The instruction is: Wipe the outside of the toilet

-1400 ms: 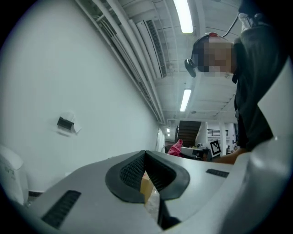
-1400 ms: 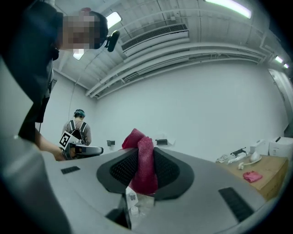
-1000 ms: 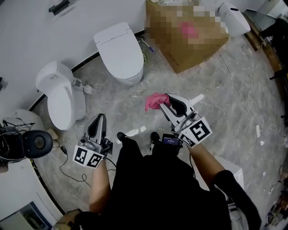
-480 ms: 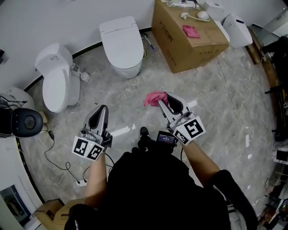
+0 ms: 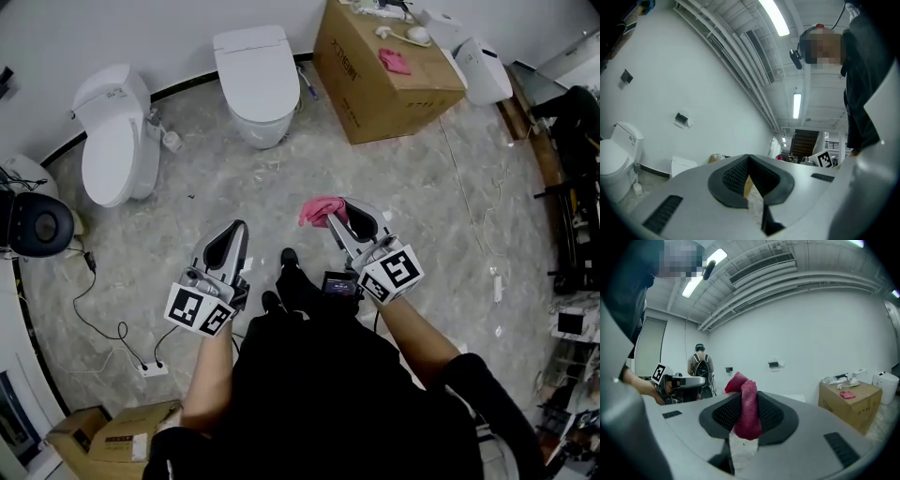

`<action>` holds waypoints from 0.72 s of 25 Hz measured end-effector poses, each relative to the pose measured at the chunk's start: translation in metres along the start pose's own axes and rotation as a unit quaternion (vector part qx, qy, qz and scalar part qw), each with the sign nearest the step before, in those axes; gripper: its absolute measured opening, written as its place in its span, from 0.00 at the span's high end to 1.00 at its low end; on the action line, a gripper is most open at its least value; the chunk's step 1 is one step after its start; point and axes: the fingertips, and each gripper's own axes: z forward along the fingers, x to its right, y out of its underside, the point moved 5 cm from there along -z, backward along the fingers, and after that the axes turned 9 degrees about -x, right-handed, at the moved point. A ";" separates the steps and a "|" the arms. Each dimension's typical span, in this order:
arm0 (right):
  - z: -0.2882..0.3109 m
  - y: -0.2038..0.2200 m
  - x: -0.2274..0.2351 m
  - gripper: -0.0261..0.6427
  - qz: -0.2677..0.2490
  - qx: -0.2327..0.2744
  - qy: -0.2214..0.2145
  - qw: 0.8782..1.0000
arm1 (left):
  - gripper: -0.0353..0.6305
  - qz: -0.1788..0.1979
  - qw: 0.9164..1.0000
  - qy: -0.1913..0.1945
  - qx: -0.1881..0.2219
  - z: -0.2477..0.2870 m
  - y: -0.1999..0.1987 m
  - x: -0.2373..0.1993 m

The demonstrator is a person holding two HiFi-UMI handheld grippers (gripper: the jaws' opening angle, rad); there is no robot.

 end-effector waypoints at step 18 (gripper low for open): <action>-0.028 -0.010 0.030 0.78 -0.010 0.027 -0.014 0.999 | 0.93 0.061 0.994 -0.066 -0.054 0.018 0.007 0.025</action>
